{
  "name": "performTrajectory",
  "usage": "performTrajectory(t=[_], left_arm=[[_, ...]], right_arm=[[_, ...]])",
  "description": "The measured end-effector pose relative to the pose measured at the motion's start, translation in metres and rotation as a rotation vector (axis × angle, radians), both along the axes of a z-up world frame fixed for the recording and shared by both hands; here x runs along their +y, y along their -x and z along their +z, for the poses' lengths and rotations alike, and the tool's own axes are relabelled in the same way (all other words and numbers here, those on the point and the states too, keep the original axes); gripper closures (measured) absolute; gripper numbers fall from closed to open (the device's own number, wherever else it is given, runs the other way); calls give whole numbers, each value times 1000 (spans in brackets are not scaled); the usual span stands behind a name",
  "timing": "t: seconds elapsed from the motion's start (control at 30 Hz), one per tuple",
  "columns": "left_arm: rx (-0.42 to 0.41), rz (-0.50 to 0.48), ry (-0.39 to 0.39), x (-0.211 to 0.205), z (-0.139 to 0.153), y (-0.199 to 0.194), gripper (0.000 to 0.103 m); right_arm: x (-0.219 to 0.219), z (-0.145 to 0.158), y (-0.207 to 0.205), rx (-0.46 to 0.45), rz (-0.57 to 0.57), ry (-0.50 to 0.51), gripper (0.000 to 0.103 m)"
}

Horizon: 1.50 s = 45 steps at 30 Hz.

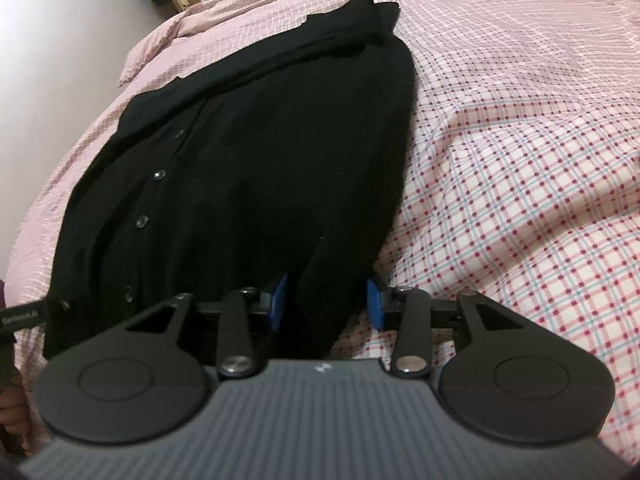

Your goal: Fold small clothes

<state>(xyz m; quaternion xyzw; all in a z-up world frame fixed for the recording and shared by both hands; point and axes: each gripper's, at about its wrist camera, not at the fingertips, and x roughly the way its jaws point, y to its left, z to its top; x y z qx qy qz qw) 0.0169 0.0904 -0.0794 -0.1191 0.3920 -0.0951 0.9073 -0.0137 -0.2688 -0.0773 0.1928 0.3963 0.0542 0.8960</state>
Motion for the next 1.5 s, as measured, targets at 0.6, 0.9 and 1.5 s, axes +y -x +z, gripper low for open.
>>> performTrajectory(t=[0.6,0.9,1.5], left_arm=[[64,-17,-20,-12,-22,-13,25],[100,-1,216,18,-12,-7,90],[-134,7,459,34,74,-55,91]], right_arm=[[8,-12,-9,30,62,-62,77],[-17,-5,7,-77,45,-247,90],[-59,57,-27,-331,-14,-608,91]])
